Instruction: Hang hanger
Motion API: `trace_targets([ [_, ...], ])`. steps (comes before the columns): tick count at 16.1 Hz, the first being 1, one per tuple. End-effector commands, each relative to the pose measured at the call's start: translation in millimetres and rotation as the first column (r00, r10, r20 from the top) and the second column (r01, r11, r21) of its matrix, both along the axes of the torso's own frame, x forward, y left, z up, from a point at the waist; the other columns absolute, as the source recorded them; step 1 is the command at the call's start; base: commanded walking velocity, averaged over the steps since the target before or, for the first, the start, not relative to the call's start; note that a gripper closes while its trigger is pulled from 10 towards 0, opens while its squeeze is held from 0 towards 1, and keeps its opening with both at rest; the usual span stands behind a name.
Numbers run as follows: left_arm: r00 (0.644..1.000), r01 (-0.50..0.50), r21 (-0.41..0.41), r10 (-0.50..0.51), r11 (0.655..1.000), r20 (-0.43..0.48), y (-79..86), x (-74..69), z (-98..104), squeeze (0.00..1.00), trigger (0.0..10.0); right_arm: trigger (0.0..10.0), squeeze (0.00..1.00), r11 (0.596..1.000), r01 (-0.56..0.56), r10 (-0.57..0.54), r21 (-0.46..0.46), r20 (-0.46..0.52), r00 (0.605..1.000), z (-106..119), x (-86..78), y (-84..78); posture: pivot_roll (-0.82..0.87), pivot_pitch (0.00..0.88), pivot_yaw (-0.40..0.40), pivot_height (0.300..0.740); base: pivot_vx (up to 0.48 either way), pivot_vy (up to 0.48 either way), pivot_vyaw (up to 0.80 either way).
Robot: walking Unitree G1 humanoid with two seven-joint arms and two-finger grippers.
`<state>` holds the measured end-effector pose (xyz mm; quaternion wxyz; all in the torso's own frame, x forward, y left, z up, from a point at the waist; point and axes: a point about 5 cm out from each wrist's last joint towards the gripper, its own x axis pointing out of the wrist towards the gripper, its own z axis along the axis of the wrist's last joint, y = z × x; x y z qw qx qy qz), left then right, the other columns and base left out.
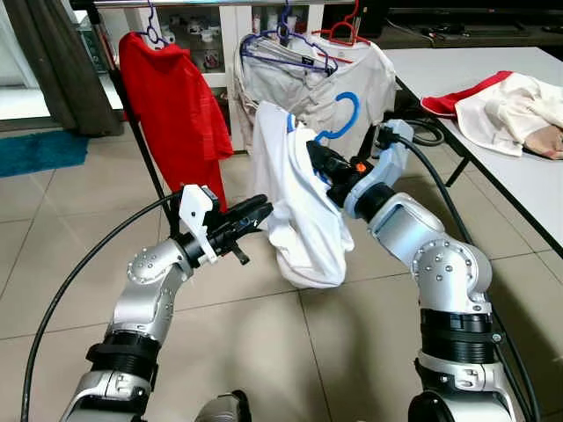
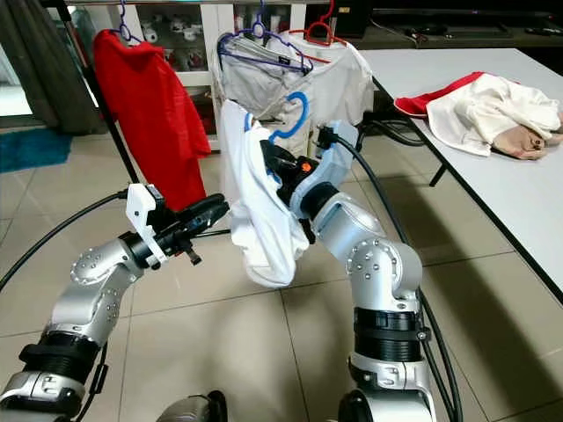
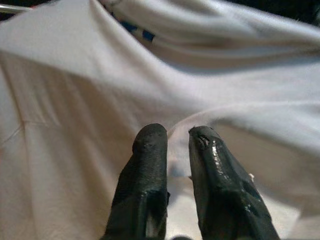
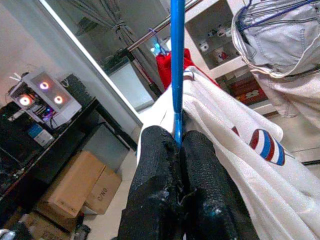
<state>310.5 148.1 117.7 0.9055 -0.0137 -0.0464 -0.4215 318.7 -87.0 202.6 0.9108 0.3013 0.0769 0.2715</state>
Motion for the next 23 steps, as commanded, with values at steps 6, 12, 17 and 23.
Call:
trace_targets([
  [6, 0.997, 0.045, 0.147, -0.054, 0.988, 0.058, 3.1, 13.5, 0.0, 1.0, 10.0, 10.0, 0.0, 0.998, -0.058, 0.057, 0.019, 0.055, 0.997, 18.6, -4.5, 6.9, -0.07, 0.056, 0.002, 0.74, 0.0, 0.0, 0.0],
  [12, 0.996, 0.075, 0.243, -0.087, 0.967, 0.036, -13.0, 26.4, -5.7, 0.0, 6.9, 10.0, 0.0, 0.997, -0.066, 0.064, 0.034, 0.056, 0.996, 19.8, -6.8, 10.8, -0.07, 0.061, 0.027, 0.74, 0.0, 0.0, 0.0],
  [17, 0.998, 0.031, 0.227, -0.044, 0.973, 0.053, -14.0, 32.4, -3.0, 0.0, 0.0, 10.0, 0.0, 0.997, -0.062, 0.06, 0.039, 0.052, 0.997, 18.9, -7.2, 12.1, -0.07, 0.063, 0.032, 0.74, 0.0, 0.0, 0.0],
  [23, 0.998, 0.028, 0.201, -0.04, 0.979, 0.056, -14.0, 32.6, -4.1, 0.0, 0.0, 10.0, 0.0, 0.998, -0.056, 0.053, 0.042, 0.051, 0.997, 19.4, -6.8, 12.8, -0.08, 0.062, 0.037, 0.74, 0.0, 0.0, 0.0],
])
